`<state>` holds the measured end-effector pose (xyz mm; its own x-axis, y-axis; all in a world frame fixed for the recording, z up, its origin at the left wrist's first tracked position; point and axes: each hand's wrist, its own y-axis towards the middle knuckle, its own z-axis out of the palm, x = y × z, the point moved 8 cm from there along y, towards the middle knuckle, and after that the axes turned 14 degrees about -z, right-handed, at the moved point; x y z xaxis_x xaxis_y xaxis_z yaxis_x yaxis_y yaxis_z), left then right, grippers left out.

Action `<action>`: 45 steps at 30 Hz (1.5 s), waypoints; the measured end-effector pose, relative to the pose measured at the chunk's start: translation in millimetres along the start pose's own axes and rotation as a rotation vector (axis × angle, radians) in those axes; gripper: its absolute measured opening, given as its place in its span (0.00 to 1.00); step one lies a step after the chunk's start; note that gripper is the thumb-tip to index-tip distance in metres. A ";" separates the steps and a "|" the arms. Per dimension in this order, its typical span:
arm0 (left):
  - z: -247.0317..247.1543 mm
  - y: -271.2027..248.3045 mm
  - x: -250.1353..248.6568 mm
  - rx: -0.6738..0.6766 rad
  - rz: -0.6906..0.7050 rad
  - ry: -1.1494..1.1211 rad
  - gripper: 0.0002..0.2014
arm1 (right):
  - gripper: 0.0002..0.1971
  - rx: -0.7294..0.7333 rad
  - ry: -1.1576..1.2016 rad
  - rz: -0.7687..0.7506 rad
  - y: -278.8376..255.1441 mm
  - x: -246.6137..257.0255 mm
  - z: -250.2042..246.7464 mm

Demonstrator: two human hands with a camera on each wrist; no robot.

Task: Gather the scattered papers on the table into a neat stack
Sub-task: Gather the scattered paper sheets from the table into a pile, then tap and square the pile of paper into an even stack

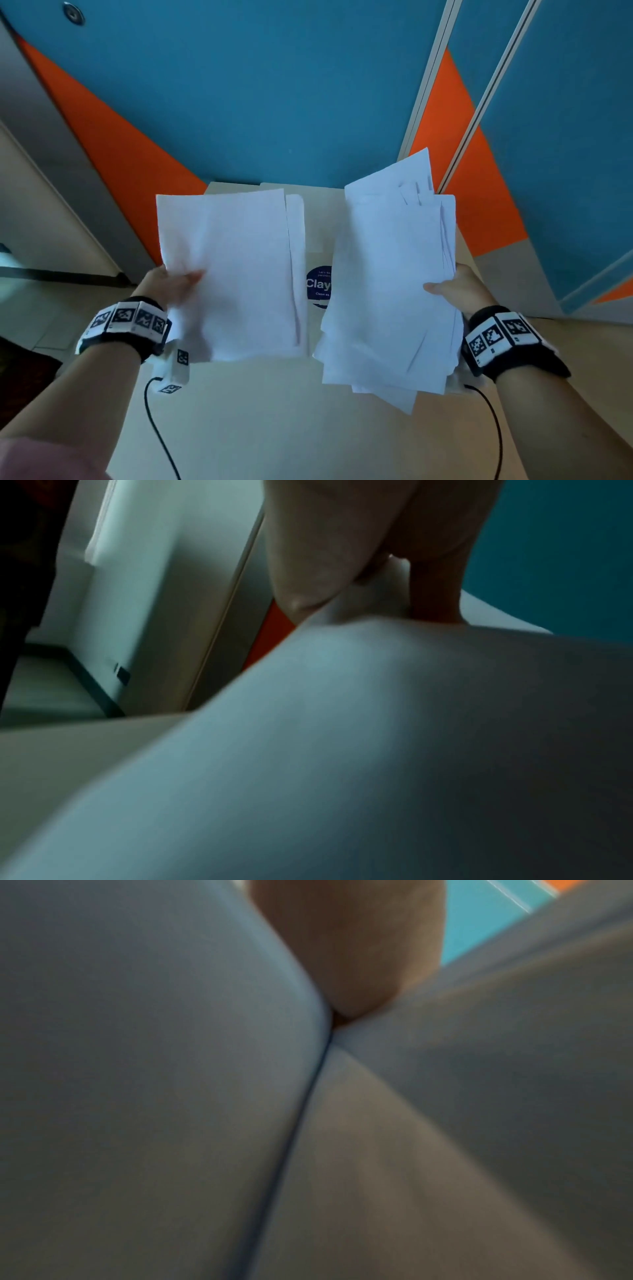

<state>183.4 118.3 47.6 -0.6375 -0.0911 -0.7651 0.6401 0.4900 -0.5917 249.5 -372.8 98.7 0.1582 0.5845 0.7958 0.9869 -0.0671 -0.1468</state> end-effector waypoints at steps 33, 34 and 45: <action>110.5 -66.3 -48.9 0.499 0.280 -0.124 0.41 | 0.11 0.284 0.400 -0.197 -13.0 51.8 91.6; 113.2 -63.2 -40.0 0.497 0.252 -0.075 0.43 | 0.11 0.304 0.357 -0.158 -15.2 44.5 99.3; 106.2 -72.4 -67.3 0.480 0.346 -0.008 0.27 | 0.23 0.177 0.533 -0.272 -9.1 58.6 89.7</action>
<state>225.6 -3.1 115.0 -0.3552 -0.0035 -0.9348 0.9338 0.0453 -0.3550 246.9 -265.4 94.0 -0.0586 0.0751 0.9955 0.9809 0.1895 0.0434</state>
